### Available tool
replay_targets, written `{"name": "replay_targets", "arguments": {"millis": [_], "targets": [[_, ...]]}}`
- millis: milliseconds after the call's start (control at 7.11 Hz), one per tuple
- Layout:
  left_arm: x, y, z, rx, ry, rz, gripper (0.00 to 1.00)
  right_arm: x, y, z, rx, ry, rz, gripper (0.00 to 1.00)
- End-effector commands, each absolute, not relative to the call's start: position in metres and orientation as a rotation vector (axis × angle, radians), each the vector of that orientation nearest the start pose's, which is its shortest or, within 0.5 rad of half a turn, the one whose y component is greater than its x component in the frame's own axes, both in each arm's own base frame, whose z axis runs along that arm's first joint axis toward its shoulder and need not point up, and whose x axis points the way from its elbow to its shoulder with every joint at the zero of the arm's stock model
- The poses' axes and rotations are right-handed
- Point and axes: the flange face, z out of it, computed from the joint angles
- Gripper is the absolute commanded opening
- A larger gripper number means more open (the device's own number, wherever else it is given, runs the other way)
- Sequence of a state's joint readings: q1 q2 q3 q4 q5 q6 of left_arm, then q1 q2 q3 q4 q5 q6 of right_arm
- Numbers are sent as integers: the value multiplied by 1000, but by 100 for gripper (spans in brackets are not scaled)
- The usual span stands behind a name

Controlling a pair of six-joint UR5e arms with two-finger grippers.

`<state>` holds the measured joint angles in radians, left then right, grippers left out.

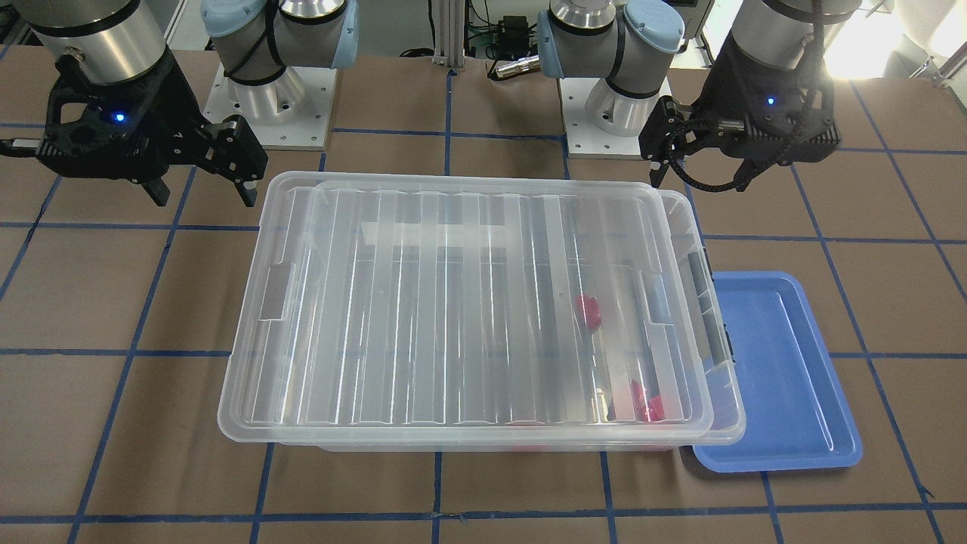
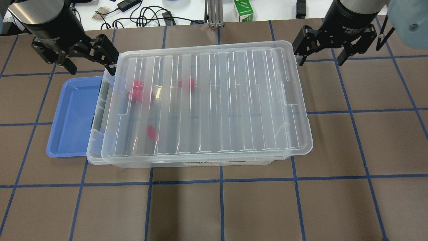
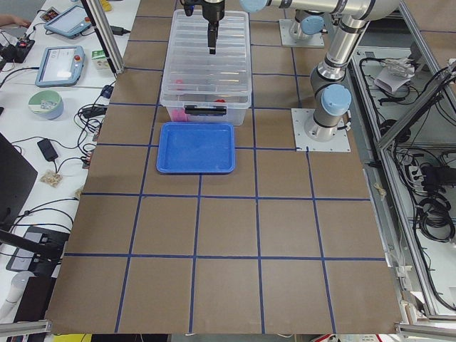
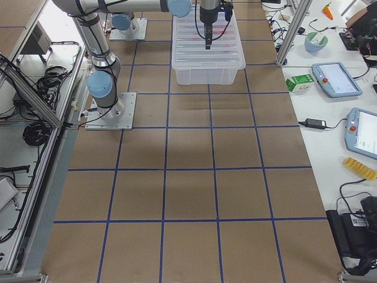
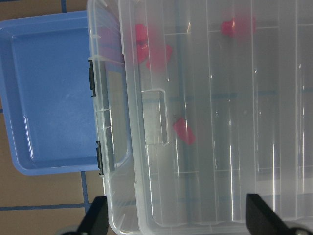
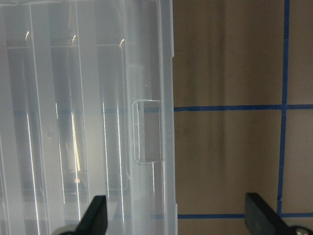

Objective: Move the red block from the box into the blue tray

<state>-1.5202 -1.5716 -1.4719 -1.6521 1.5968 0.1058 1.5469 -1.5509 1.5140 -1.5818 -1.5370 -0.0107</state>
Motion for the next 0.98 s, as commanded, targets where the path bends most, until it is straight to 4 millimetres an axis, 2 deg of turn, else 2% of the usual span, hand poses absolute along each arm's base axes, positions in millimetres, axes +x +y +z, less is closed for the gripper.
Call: {"name": "replay_targets", "arguments": {"millis": [0,844], "targets": [[-106,-498,528,86,3115,-23,100,124,-508,507,20,3108,-75,100],[-106,-496,528,86,3113,-23,100,124,-511,496,-10,3111,-47,100]]}}
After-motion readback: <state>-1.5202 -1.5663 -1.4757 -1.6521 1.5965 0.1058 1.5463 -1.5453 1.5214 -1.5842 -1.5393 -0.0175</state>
